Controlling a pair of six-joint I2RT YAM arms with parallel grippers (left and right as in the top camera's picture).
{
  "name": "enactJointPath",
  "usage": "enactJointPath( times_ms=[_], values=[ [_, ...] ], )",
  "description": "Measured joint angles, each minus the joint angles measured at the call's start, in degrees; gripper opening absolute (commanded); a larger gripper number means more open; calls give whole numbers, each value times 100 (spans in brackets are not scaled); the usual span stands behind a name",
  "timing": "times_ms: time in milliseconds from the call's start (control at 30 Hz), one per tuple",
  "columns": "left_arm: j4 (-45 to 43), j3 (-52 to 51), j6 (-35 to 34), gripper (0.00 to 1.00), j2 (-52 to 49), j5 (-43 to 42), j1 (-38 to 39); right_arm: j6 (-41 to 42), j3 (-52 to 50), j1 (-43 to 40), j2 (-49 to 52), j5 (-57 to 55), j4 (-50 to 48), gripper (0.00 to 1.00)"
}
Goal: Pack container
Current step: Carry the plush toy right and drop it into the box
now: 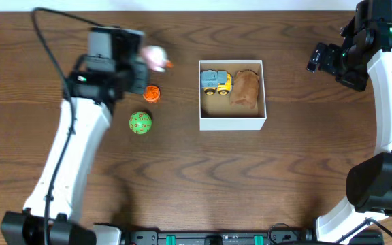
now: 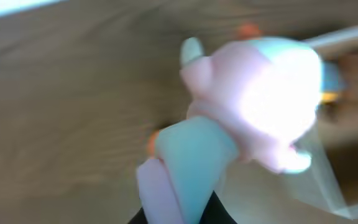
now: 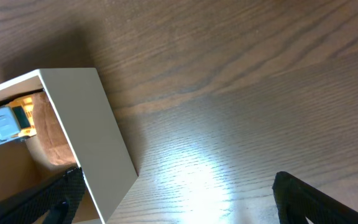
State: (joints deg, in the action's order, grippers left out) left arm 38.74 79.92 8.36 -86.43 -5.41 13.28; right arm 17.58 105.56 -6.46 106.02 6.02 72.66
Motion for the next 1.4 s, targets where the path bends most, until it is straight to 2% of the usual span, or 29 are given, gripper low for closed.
enactJointPath(
  times_ms=[167,333,567,867,933,1033,1133,1267,1400],
  values=[
    [-240,2,175,6,-136,138,1276,0,0,0,0,0,-2,99],
    [-680,2,551,6,-654,308,2063,0,0,0,2,0,-4,99],
    [-1353,2,992,6,-1661,389,2570,0,0,0,0,0,0,99],
    [-1471,2,988,5,-2380,435,2782,0,0,0,0,0,-2,99],
    [-1491,2,986,8,-2455,442,2815,0,0,0,0,0,0,99],
    [-1508,2,994,17,-2463,466,2844,0,0,0,0,0,0,99],
    [-1526,2,1008,43,-2468,490,2885,0,0,0,0,0,0,99],
    [-1534,2,975,72,-2468,496,2905,0,0,0,0,0,0,99],
    [-1530,2,962,82,-2428,605,2916,2,0,0,0,0,4,99]
  ],
)
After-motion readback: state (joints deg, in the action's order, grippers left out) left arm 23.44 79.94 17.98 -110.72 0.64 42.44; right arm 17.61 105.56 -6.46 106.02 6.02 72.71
